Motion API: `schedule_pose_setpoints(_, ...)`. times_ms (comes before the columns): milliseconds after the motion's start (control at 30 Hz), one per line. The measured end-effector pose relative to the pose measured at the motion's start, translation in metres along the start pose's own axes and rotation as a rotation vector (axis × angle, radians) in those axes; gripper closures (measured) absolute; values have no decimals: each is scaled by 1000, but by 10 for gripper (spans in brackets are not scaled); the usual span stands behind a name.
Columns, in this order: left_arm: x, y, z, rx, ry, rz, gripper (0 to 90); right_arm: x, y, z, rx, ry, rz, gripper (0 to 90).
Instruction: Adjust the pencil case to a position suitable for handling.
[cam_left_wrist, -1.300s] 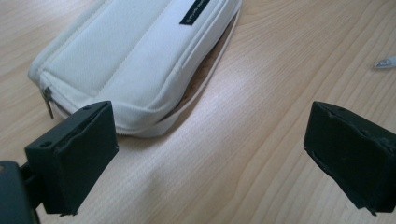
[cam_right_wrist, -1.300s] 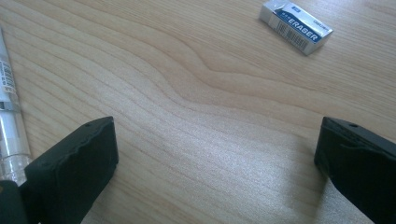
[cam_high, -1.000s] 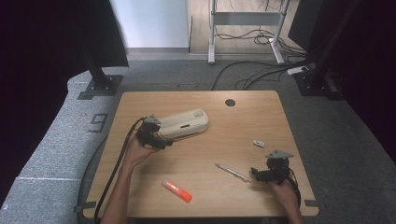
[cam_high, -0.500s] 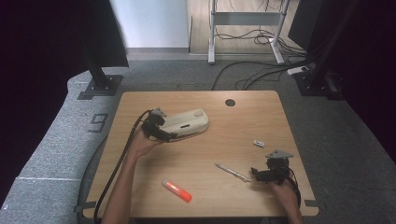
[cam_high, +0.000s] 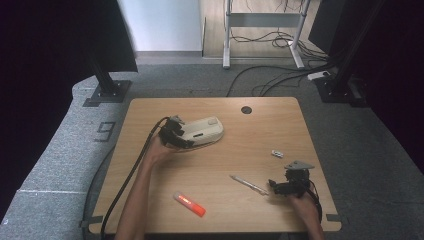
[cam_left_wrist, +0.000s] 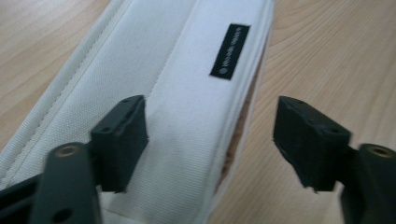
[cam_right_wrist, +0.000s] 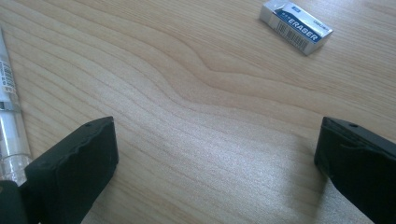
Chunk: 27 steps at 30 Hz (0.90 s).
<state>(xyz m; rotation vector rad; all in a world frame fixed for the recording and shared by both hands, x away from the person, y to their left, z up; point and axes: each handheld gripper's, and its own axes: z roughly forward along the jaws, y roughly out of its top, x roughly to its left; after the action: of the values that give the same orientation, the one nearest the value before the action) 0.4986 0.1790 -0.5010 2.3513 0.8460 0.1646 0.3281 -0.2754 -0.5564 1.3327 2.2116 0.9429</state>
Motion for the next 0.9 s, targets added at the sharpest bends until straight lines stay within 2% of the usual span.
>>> schedule_pose_setpoints(200,0,-4,5,6,34,2,373,0,0,0,0,0,0,0)
schedule_pose_setpoints(233,-1,-5,6,8,42,10,388,0,0,0,0,0,0,0)
schedule_pose_setpoints(267,-5,-7,8,15,68,30,403,0,0,0,0,0,1,0)
schedule_pose_setpoints(333,-7,-8,8,12,77,33,413,0,0,0,0,0,1,0)
schedule_pose_setpoints(367,-10,-10,8,14,93,51,426,0,0,0,0,0,1,0)
schedule_pose_setpoints(600,-20,-18,3,18,100,75,524,0,0,0,0,0,1,0)
schedule_pose_setpoints(733,-24,-23,0,4,114,70,574,0,0,0,0,0,1,0)
schedule_pose_setpoints(900,-32,-31,-6,-29,121,40,634,0,0,0,0,0,1,0)
